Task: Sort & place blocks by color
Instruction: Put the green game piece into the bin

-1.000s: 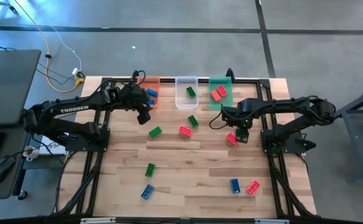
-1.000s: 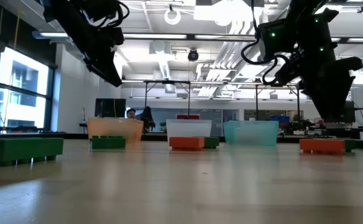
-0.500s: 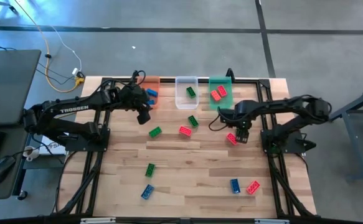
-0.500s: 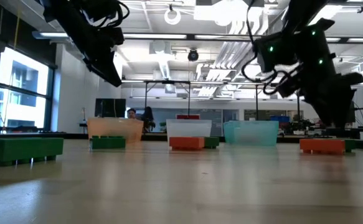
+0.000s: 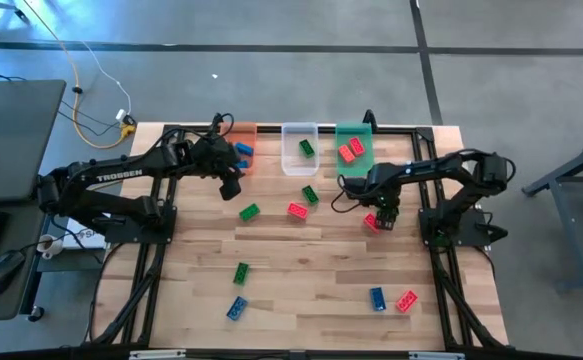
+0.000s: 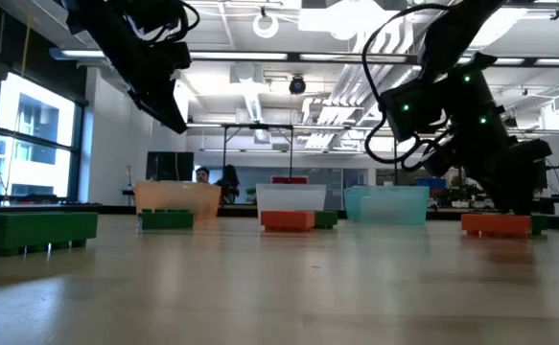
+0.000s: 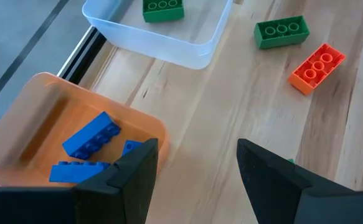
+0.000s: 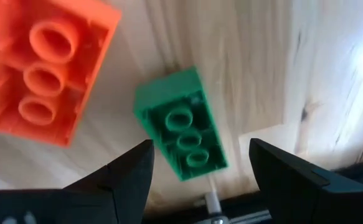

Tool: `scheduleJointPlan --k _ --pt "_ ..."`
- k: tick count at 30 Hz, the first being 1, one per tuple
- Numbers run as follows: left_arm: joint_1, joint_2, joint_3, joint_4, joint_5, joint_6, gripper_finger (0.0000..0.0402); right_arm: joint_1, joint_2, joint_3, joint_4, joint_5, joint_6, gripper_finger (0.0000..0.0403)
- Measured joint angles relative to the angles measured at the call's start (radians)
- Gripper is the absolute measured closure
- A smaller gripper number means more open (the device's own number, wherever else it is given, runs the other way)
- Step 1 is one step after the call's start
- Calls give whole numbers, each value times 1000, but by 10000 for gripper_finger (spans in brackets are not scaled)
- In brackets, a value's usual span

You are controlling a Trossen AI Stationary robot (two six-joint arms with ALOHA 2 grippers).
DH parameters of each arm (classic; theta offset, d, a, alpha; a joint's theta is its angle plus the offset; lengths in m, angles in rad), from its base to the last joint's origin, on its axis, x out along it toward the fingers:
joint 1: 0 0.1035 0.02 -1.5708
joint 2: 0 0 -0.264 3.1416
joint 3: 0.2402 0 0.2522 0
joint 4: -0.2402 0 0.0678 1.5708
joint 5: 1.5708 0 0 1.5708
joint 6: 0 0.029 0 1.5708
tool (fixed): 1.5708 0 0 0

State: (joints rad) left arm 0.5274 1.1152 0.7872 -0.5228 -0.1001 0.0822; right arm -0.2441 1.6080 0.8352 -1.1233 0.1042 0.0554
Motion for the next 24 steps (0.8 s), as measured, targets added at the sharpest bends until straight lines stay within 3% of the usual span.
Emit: scheduleJointPlan --k 15,19,24 --pt "0 0 0 -12 3 0 194 -64 63 0 68 -44 -69 157" --pt "0 0 0 -12 3 0 194 -64 75 0 68 -45 -71 199" --pt "0 0 0 -12 3 0 194 -64 77 1 66 -54 -68 295"
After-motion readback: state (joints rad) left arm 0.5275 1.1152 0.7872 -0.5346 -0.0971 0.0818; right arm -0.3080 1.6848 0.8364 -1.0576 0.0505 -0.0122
